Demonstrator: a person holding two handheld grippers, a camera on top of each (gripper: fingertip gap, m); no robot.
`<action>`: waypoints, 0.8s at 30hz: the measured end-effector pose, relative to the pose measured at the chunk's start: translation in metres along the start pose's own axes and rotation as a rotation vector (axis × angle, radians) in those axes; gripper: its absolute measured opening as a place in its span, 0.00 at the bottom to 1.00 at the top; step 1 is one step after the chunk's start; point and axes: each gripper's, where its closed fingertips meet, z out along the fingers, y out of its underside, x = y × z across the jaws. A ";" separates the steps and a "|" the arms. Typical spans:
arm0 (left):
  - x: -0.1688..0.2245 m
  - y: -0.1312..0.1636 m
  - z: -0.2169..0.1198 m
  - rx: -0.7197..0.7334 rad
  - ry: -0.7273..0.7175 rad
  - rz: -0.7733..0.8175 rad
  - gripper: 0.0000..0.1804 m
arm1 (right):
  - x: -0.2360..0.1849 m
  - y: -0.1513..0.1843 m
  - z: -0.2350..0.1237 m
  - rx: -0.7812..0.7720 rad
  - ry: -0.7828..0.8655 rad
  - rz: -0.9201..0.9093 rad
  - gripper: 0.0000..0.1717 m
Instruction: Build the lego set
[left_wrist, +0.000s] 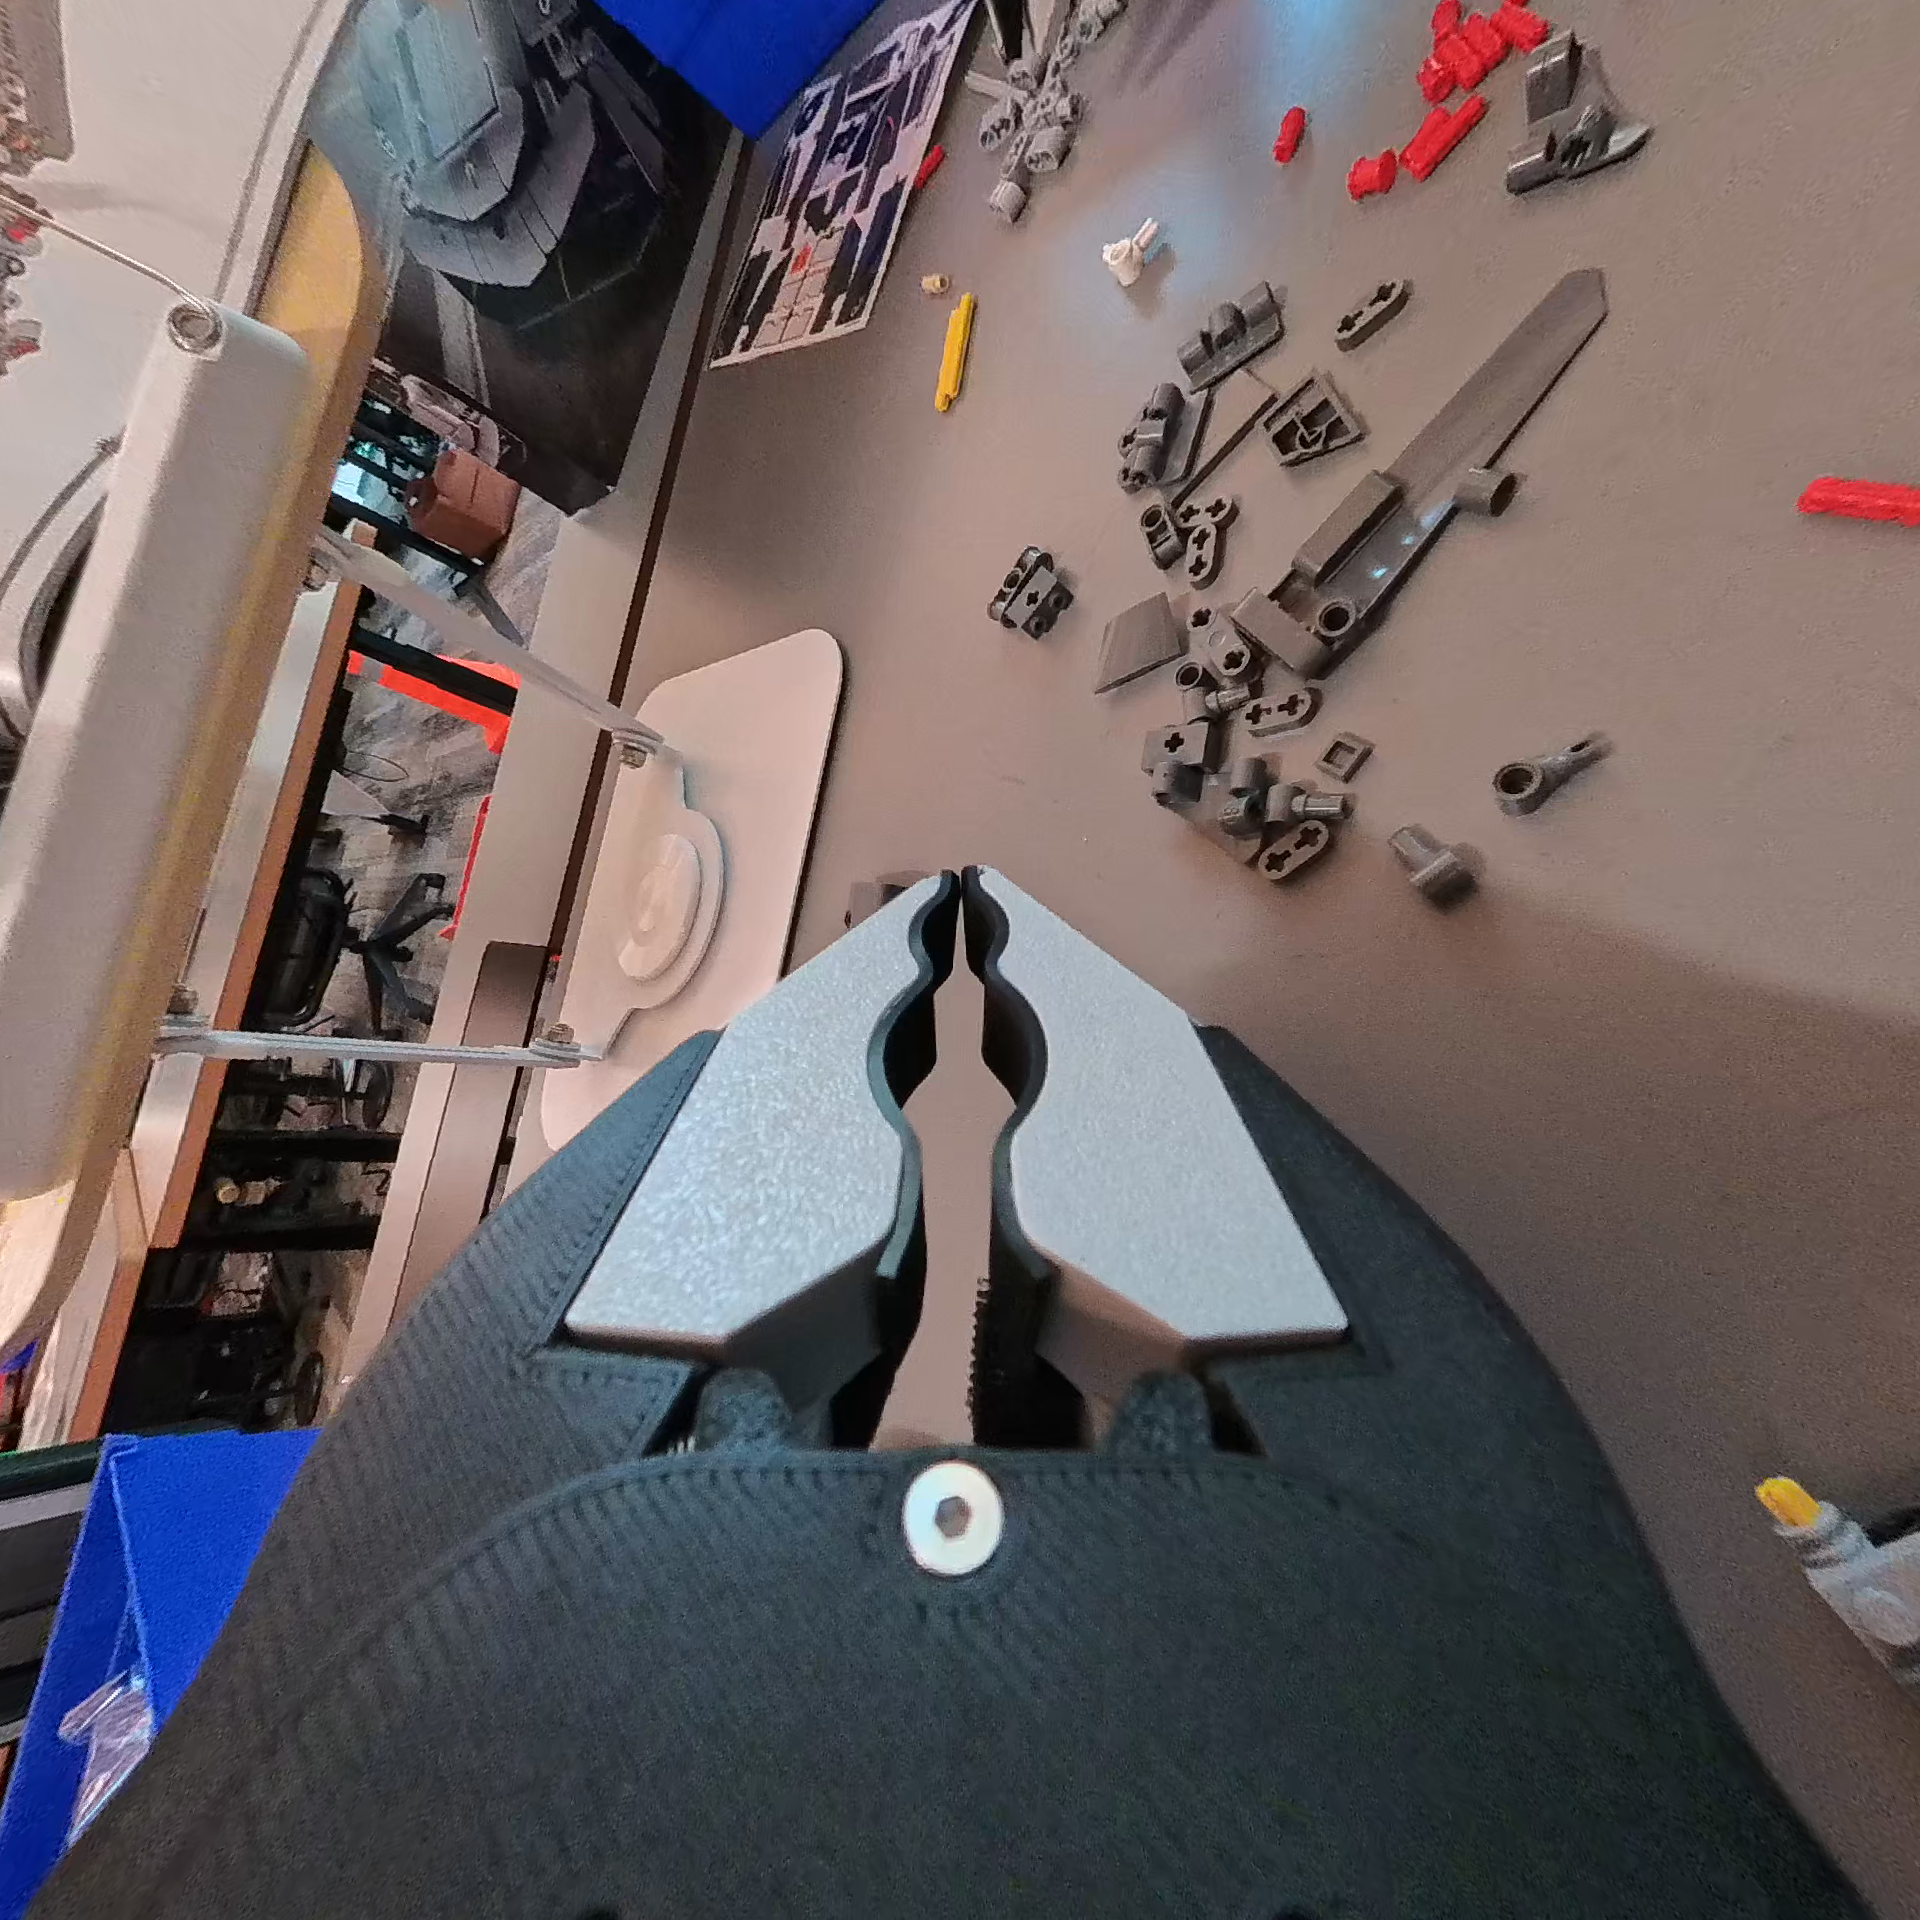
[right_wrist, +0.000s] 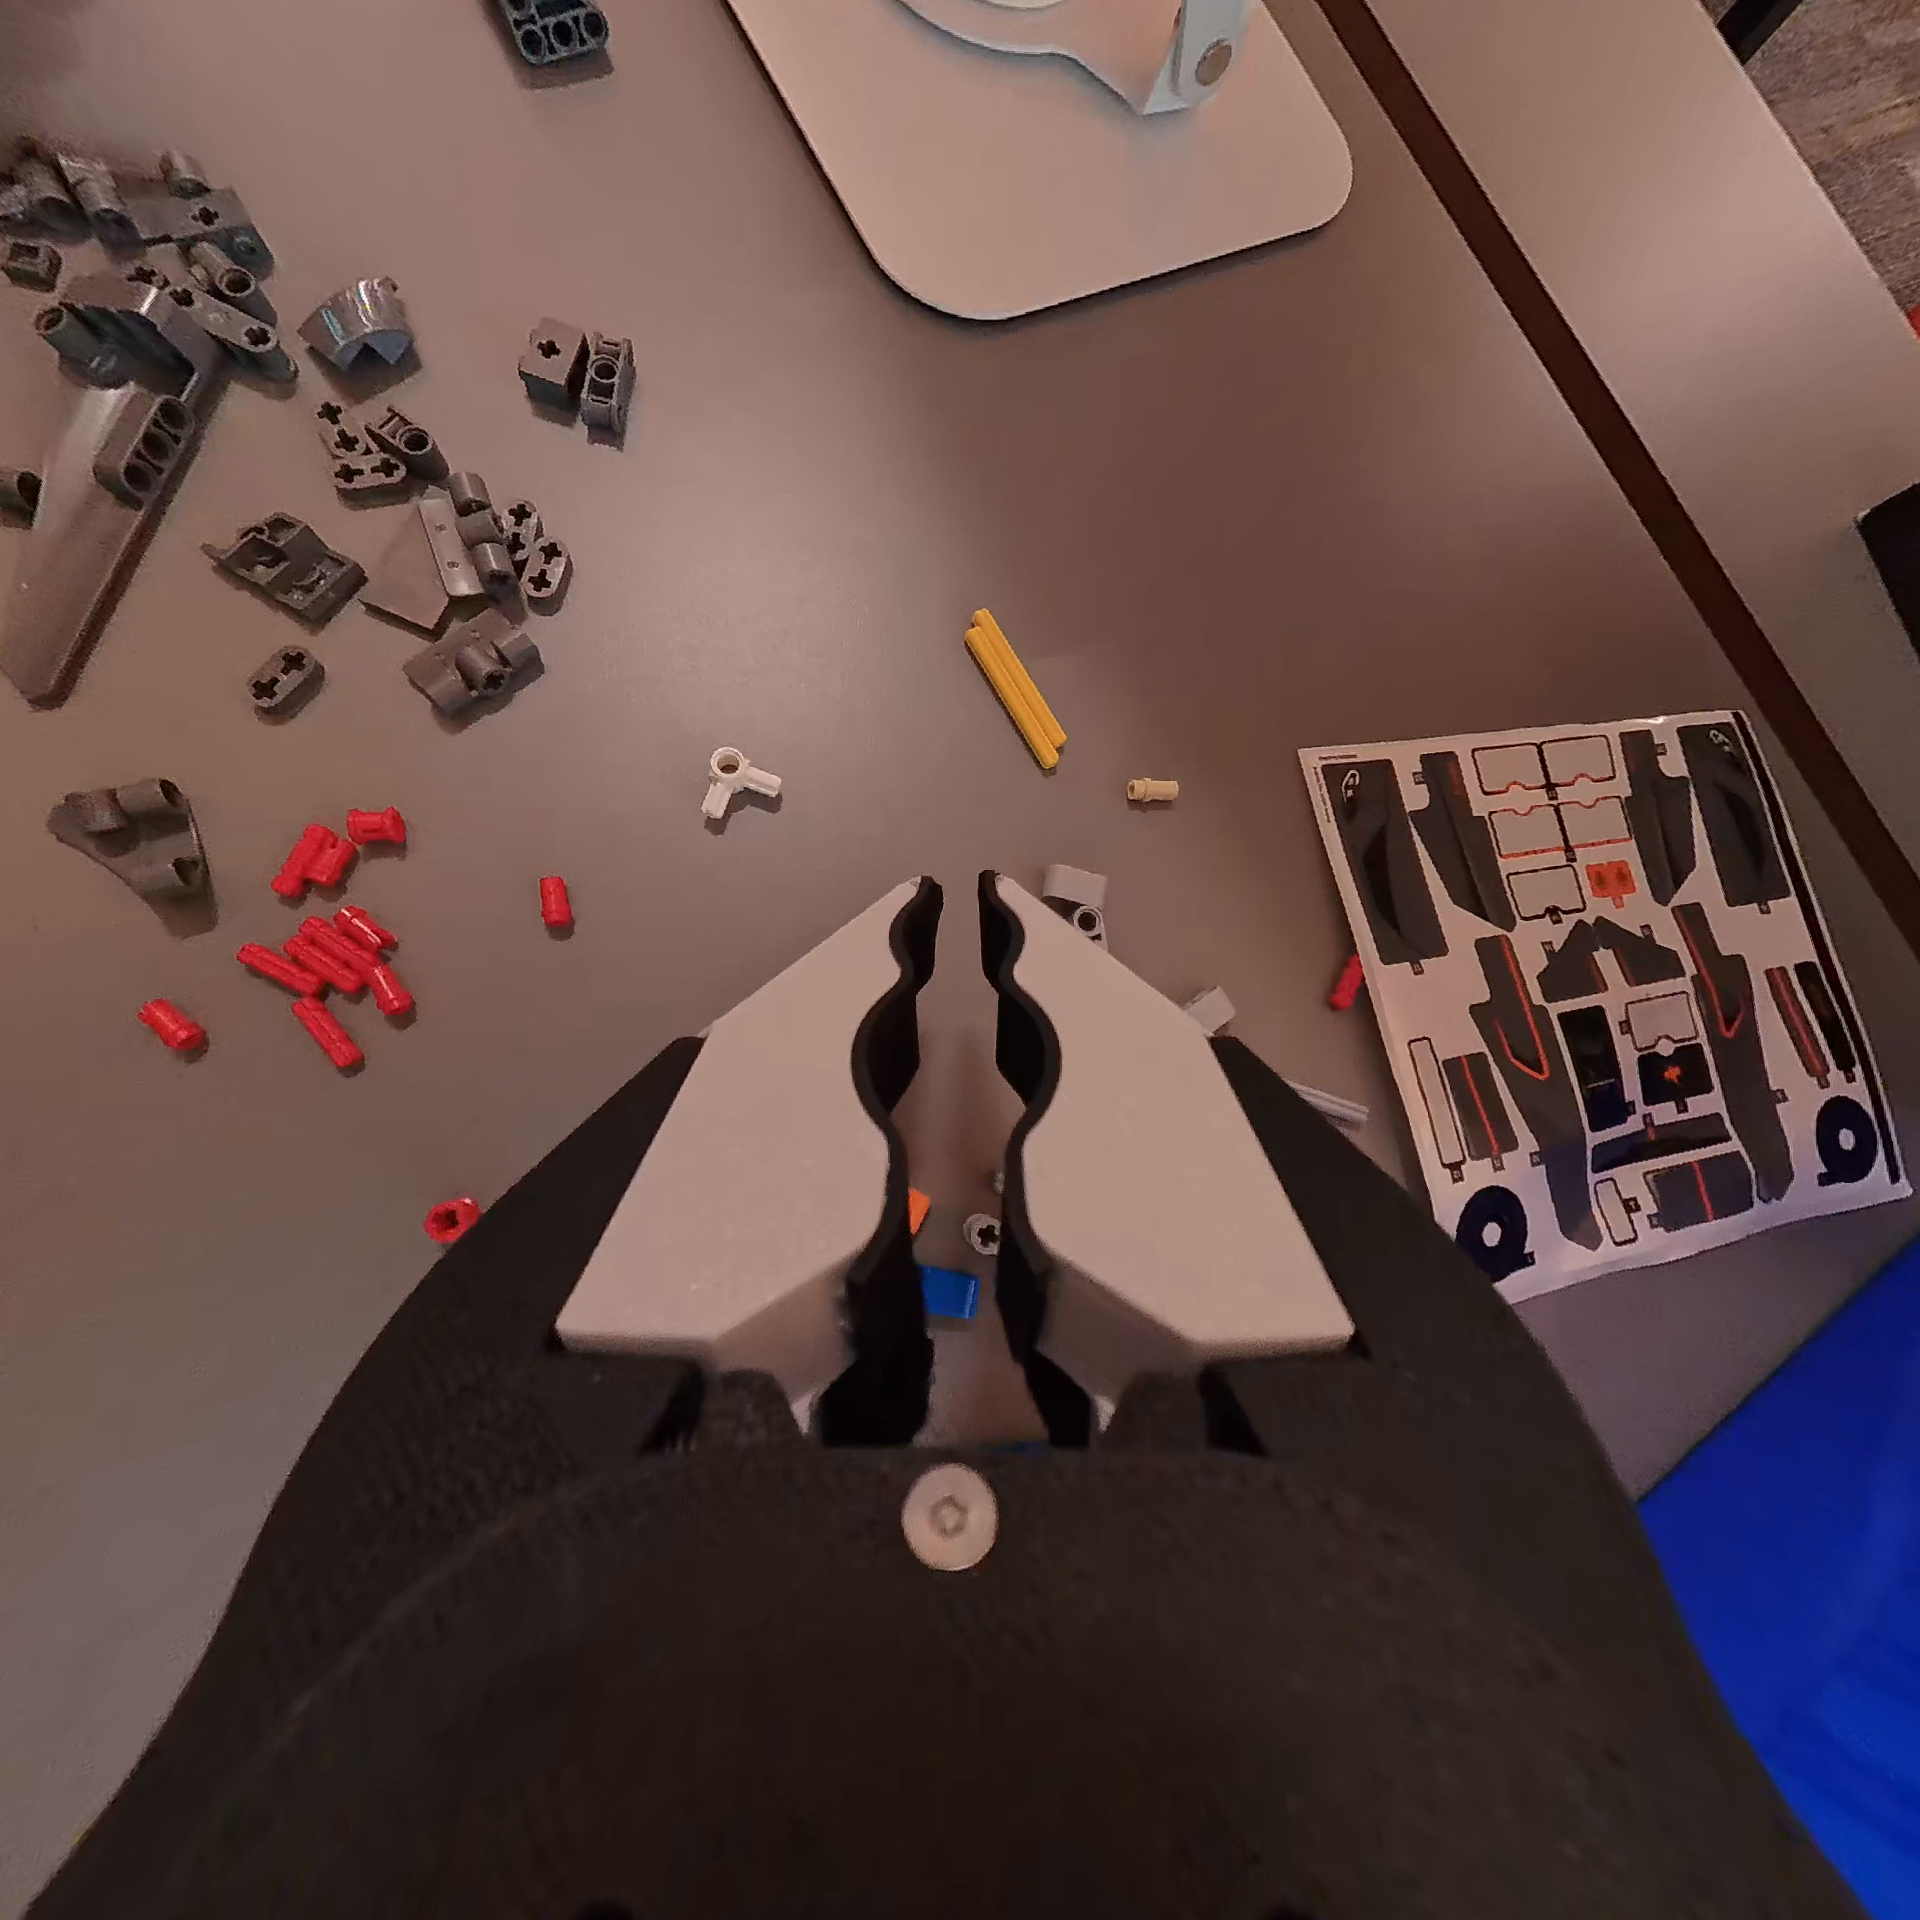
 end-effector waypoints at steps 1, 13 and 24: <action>0.000 0.000 -0.001 0.001 -0.002 0.001 0.00 | 0.000 0.000 0.000 0.000 0.001 -0.001 0.03; 0.000 -0.003 0.001 0.005 -0.002 0.001 0.00 | 0.001 -0.005 -0.007 0.024 0.008 -0.007 0.03; -0.006 -0.008 -0.004 0.012 -0.034 0.006 0.00 | -0.009 -0.027 -0.097 0.128 0.104 -0.065 0.05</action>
